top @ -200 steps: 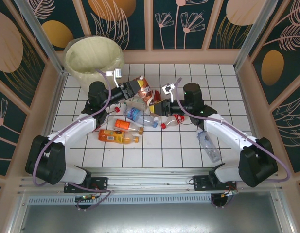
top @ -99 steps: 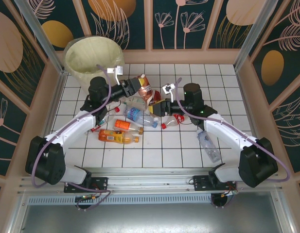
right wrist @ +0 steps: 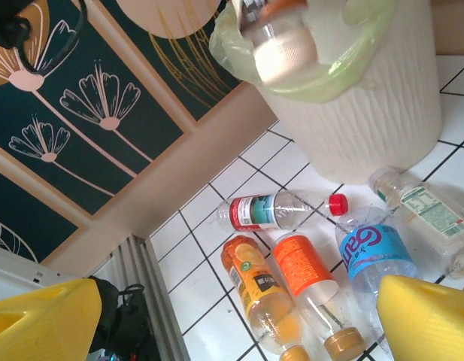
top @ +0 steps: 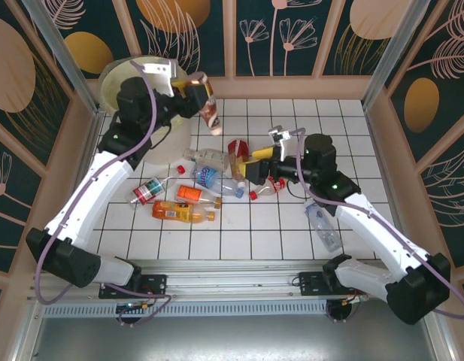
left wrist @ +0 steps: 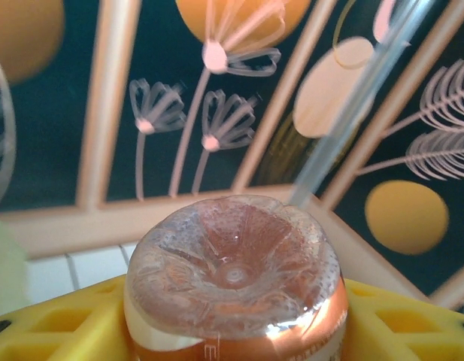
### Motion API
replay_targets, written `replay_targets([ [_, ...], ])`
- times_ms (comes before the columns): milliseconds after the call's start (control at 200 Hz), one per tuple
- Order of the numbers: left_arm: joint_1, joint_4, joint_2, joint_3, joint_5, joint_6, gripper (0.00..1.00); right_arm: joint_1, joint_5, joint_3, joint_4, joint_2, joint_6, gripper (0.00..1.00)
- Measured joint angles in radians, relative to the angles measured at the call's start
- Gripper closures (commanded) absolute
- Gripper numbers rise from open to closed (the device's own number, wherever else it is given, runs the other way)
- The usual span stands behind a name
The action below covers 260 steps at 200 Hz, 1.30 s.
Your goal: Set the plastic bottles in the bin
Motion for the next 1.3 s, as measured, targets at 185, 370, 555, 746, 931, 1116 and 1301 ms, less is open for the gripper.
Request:
replay_targets([
  [185,0.037,-0.151,0.043,0.181,-0.177,0.141,0.39,0.000,0.046,-0.035,-0.031,-0.103,-0.016,0.01],
  [370,0.123,-0.269,0.155,0.330,-0.316,0.261,0.39,0.000,0.075,-0.061,-0.019,-0.195,-0.024,0.01],
  [555,0.169,-0.362,0.277,0.459,-0.409,0.360,0.40,0.000,0.127,-0.077,0.008,-0.256,-0.025,0.01],
  [746,0.183,-0.405,0.391,0.598,-0.449,0.423,0.40,0.000,0.138,-0.088,0.029,-0.288,-0.028,0.01],
  [931,0.198,-0.413,0.469,0.658,-0.479,0.467,0.40,0.000,0.149,-0.107,0.029,-0.294,-0.028,0.01],
  [1116,0.209,-0.435,0.536,0.658,-0.481,0.482,0.40,0.000,0.188,-0.109,0.026,-0.293,-0.024,0.01],
  [1301,0.210,-0.468,0.585,0.645,-0.462,0.493,0.37,0.000,0.220,-0.109,0.020,-0.282,-0.020,0.01],
])
